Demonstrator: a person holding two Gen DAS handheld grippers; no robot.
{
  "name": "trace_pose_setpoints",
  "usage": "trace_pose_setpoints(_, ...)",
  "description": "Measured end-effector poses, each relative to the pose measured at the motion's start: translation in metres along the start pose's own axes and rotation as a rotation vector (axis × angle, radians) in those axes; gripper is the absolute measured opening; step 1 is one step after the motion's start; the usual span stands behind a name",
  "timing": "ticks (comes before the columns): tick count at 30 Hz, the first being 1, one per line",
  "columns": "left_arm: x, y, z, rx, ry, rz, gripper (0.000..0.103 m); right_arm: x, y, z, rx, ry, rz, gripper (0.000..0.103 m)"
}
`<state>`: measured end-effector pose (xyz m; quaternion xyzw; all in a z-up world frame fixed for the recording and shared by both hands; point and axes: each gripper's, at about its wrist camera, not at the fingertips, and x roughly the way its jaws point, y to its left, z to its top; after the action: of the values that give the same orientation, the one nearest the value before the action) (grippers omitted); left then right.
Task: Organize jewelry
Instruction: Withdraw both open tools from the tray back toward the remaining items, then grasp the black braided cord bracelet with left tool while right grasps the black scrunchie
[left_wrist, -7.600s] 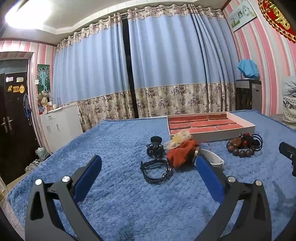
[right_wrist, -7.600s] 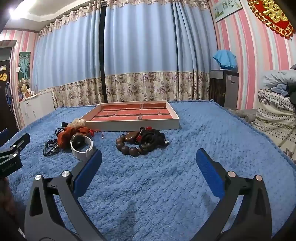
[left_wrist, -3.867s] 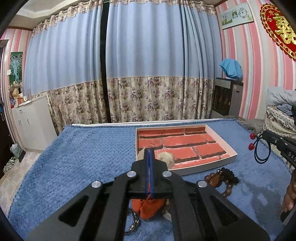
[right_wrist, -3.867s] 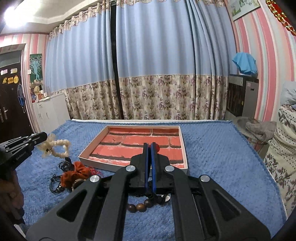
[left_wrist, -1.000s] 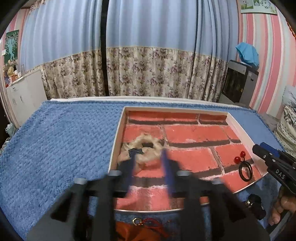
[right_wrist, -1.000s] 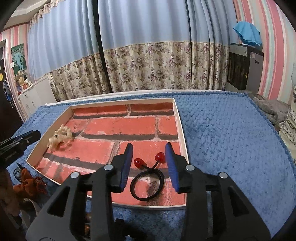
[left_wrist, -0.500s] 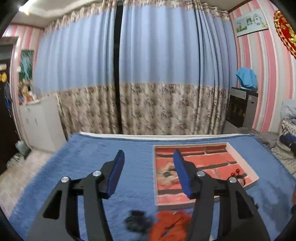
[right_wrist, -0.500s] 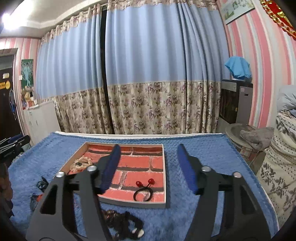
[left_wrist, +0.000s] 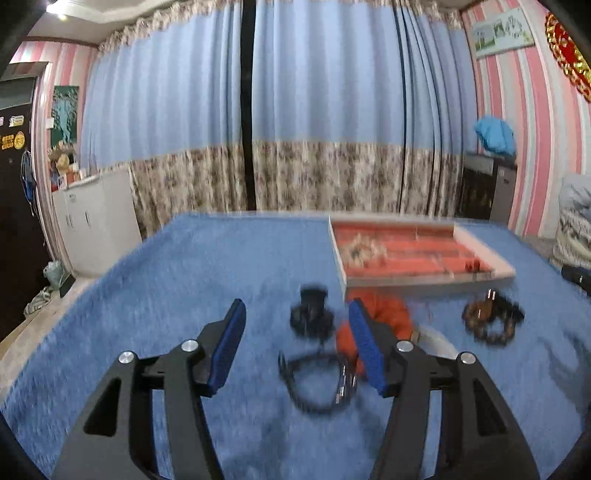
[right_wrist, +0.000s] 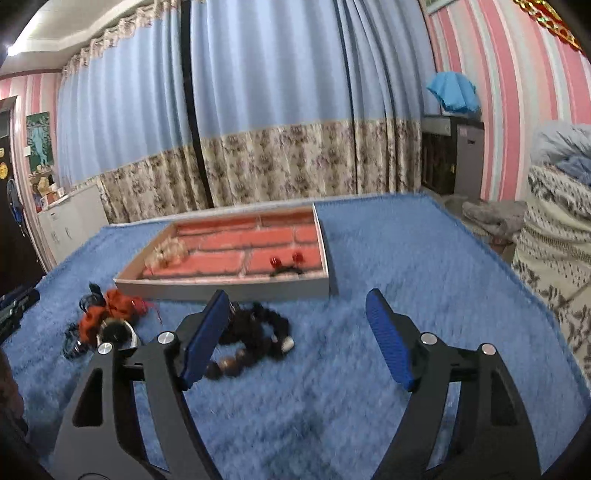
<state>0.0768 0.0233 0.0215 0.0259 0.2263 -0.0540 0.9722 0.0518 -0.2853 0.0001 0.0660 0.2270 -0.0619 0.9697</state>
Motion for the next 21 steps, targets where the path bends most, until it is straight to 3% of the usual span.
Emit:
trace_pose_setpoints(7, 0.008, -0.017, -0.012, 0.014, 0.051, -0.025, 0.058, 0.008, -0.002, -0.004, 0.005, 0.023, -0.006, 0.075)
trace_pose_setpoints(21, 0.027, -0.002, -0.012, -0.007, 0.115, -0.010, 0.058, 0.015, 0.016, -0.006, -0.036, 0.040, 0.030, 0.075)
